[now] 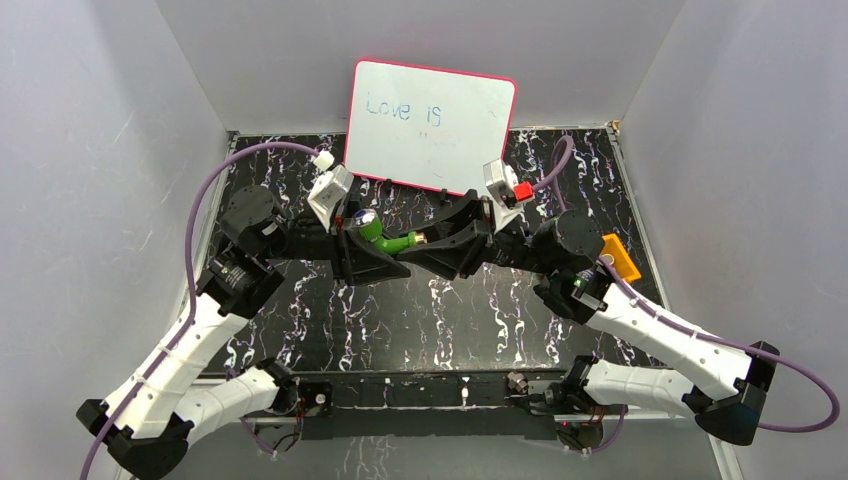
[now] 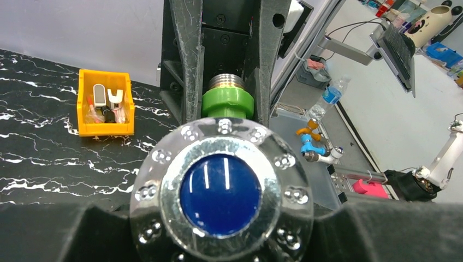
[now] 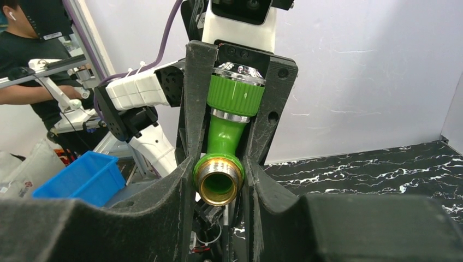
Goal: Install the water faucets
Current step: Adjust the water faucet.
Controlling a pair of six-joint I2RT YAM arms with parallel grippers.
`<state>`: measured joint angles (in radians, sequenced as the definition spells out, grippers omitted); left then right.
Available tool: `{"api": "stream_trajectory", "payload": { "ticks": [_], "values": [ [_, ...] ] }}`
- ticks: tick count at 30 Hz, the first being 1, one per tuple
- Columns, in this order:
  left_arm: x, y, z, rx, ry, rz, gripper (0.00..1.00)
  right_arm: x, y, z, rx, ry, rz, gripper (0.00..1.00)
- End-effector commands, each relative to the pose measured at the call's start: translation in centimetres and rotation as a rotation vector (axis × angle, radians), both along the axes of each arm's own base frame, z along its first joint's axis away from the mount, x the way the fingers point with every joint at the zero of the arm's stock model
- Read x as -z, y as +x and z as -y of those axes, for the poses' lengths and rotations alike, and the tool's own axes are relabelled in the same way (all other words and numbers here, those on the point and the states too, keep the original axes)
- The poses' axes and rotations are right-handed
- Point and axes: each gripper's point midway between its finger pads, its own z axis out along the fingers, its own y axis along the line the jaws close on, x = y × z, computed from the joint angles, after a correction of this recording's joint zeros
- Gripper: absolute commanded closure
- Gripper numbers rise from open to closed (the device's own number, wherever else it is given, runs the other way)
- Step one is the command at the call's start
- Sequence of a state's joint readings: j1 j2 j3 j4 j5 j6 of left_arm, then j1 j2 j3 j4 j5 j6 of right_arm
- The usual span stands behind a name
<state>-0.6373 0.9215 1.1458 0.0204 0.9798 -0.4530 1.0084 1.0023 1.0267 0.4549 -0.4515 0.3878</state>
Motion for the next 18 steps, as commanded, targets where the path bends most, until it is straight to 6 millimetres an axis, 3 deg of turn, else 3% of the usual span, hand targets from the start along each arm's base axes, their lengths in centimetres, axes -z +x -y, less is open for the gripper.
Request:
{"api": "stream_trajectory", "payload": {
  "ticks": [1, 7, 14, 18],
  "values": [
    [-1.75, -0.41, -0.35, -0.004, -0.034, 0.052, 0.86, -3.84, -0.85, 1.64, 0.008, 0.131, 0.033, 1.00],
    [-2.05, -0.52, -0.35, 0.000, -0.051, 0.056, 0.60, -4.42, -0.38, 1.87, 0.025, 0.186, -0.013, 1.00],
    [-2.22, -0.63, -0.47, -0.005, -0.066, 0.060, 0.47, -4.68, -0.26, 2.12, 0.036, 0.203, -0.018, 1.00],
    [-2.50, -0.69, -0.42, -0.001, -0.086, 0.057, 0.50, -4.73, -0.37, 2.17, 0.031, 0.209, -0.013, 1.00]
  ]
}}
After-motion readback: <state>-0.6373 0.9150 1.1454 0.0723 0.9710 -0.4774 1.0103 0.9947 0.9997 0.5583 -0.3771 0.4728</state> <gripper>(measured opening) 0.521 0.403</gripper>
